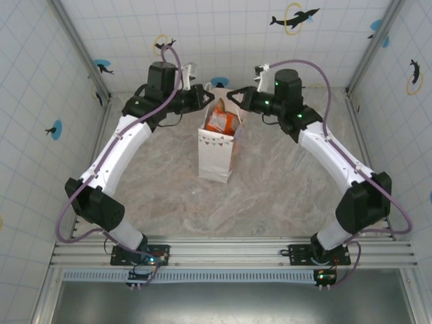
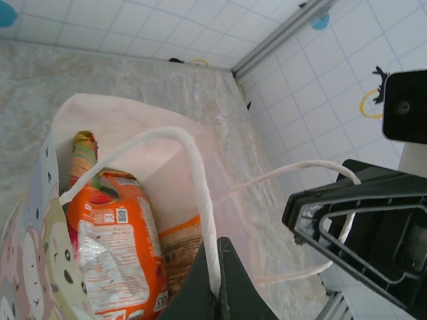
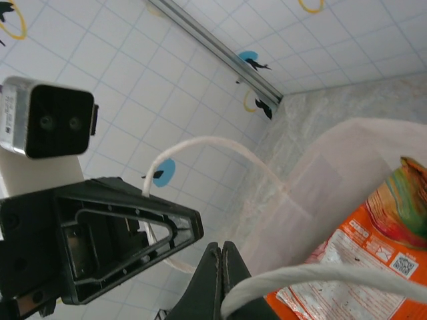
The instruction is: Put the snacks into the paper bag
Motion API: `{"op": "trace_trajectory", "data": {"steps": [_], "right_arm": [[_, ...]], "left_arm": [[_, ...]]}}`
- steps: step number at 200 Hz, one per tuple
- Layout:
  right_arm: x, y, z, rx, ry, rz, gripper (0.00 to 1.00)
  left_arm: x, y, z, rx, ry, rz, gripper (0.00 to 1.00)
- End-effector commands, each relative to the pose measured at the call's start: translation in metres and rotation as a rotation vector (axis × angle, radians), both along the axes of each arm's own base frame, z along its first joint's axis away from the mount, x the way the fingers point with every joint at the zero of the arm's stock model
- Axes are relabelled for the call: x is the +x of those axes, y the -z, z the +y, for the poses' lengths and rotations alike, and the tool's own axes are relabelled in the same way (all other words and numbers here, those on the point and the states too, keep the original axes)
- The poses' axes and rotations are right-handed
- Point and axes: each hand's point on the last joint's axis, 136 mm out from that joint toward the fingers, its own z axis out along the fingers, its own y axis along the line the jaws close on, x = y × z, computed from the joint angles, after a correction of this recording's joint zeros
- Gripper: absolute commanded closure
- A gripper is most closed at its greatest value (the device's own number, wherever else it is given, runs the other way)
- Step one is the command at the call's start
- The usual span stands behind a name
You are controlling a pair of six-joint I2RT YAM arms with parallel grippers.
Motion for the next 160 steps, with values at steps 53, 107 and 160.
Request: {"op": "trace_trajectory", "data": {"steps": [53, 107, 160], "right_arm": [[-0.008, -0.033, -0.039, 0.042, 0.053, -0.114, 1.00], [-0.019, -0.007, -0.045, 0.030, 0.060, -0.064, 1.00], [-0.031, -0.002, -0.063, -0.009, 0.097, -0.061, 0.49]], "left_arm": [[-0.012, -0.016, -0.047, -0.091, 0.079, -0.056, 1.00], [-0.015, 0.004, -0.038, -0.028, 0.050, -0.032, 0.97], [-0.006, -0.003, 0.002, 0.028, -0.039, -0.042, 0.51]]}}
